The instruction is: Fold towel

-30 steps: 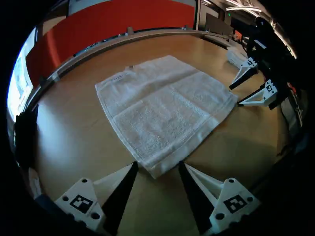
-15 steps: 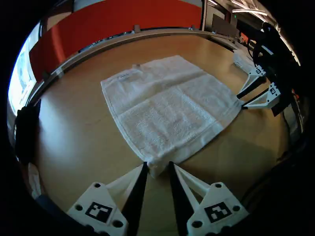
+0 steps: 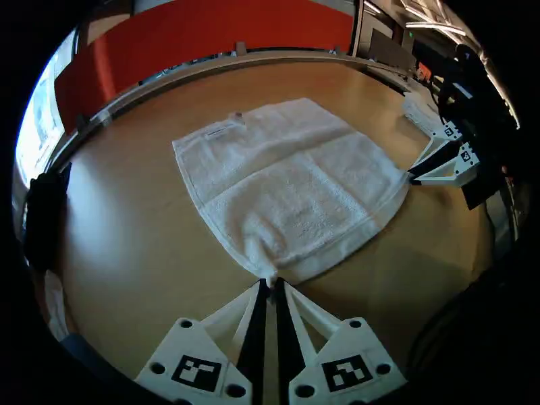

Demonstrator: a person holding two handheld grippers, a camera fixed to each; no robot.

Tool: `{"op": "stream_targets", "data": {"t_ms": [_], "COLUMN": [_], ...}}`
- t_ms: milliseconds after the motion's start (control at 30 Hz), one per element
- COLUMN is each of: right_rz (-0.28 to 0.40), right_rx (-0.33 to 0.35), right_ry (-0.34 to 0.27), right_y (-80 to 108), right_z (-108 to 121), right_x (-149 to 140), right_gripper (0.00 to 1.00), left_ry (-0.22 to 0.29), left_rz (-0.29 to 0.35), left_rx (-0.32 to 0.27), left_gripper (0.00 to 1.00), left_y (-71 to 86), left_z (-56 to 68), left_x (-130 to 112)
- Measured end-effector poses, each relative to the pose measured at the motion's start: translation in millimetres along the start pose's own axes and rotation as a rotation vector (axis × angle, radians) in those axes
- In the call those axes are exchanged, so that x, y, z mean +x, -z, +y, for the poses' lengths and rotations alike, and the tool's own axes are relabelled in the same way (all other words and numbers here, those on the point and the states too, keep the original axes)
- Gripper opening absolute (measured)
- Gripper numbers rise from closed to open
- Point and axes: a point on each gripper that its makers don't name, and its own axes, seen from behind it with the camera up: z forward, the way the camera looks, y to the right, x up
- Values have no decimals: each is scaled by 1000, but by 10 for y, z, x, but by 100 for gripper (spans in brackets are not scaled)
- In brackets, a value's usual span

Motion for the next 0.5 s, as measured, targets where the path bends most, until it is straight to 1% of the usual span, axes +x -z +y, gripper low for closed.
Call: {"op": "stream_targets", "data": {"t_ms": [167, 500], "right_rz": [28, 100], "right_rx": [-7, -32], "right_ry": [-9, -8], "right_y": [87, 366], "right_z": [18, 58], "right_x": [100, 436], "right_gripper": [11, 11], "left_ry": [22, 76], "left_rz": [16, 50], "left_rx": [-1, -1], "left_gripper": [9, 9], "left_y": [83, 396], "left_z": [6, -1], "left_x": [96, 348]}}
